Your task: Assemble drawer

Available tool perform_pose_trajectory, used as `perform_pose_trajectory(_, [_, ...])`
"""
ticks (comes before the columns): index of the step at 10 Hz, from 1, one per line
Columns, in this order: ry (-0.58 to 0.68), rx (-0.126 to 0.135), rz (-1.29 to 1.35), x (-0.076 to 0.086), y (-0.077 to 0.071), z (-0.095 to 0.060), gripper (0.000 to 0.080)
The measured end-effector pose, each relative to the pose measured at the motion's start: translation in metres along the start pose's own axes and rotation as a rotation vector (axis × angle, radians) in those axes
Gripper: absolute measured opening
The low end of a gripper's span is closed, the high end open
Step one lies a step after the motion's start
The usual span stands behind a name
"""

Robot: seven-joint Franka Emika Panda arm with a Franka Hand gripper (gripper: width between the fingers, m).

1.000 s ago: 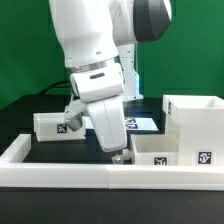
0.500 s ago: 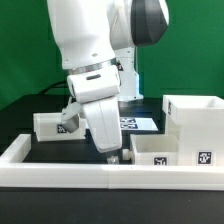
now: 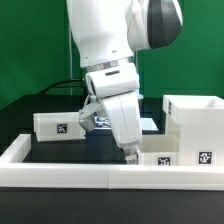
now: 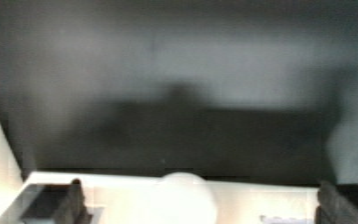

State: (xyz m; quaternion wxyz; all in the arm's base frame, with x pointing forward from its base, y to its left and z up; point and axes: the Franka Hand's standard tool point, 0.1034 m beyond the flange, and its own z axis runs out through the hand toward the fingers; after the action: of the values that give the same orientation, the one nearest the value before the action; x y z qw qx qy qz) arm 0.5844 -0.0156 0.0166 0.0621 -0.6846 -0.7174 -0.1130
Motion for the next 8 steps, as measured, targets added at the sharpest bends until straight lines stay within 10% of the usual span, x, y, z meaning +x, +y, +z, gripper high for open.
perform_pose_trajectory(8, [-0.010,0.043,-0.018,0.027,-0.002,0.002,0.0649])
